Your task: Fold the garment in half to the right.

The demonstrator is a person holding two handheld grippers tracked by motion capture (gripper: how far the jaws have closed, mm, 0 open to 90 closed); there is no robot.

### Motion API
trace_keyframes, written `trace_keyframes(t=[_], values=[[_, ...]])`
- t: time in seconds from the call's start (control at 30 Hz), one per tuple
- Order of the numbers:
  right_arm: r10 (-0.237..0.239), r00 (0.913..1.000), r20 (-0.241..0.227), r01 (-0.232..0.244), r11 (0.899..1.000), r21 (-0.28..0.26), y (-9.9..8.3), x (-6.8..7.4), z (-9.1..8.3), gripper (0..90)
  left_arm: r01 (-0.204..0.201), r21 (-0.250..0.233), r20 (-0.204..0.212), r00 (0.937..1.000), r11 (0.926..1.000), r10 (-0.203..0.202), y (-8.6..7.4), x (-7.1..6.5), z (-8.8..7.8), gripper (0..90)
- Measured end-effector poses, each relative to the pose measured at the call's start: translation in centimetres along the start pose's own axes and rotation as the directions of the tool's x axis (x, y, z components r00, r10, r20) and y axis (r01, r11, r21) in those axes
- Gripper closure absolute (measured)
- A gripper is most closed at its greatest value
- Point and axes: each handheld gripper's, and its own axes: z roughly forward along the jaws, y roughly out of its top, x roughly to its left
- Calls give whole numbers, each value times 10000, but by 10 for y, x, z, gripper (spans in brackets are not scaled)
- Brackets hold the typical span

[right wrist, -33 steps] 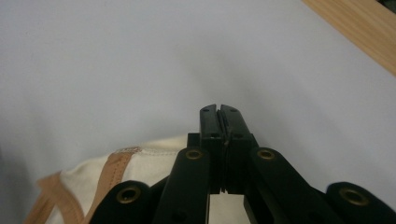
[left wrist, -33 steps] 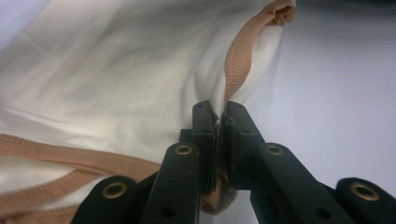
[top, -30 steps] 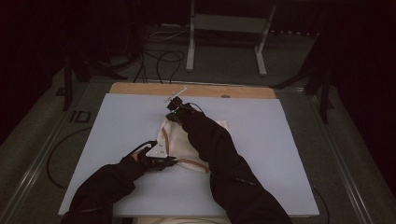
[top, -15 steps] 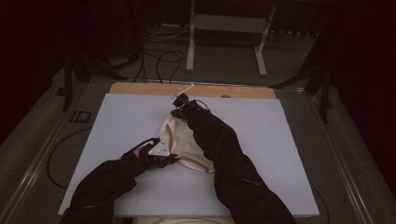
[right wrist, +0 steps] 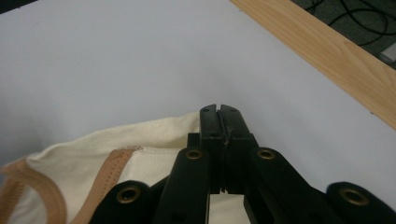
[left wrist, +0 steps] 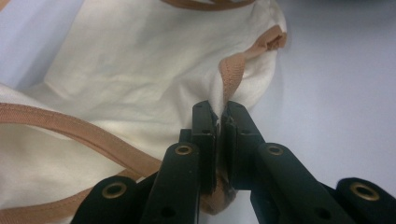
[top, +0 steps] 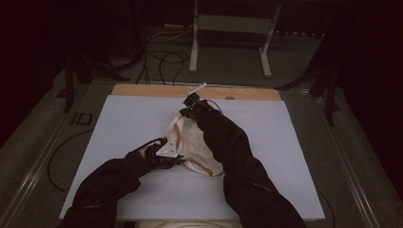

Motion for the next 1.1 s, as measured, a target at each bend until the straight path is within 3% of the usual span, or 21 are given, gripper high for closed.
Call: trace_keyframes(t=[1.1], values=[[482,9977,473,-471,9986,-245,-29,-30,-40,894,-848,107,318,9959,9963,844,41,-2,11,844]])
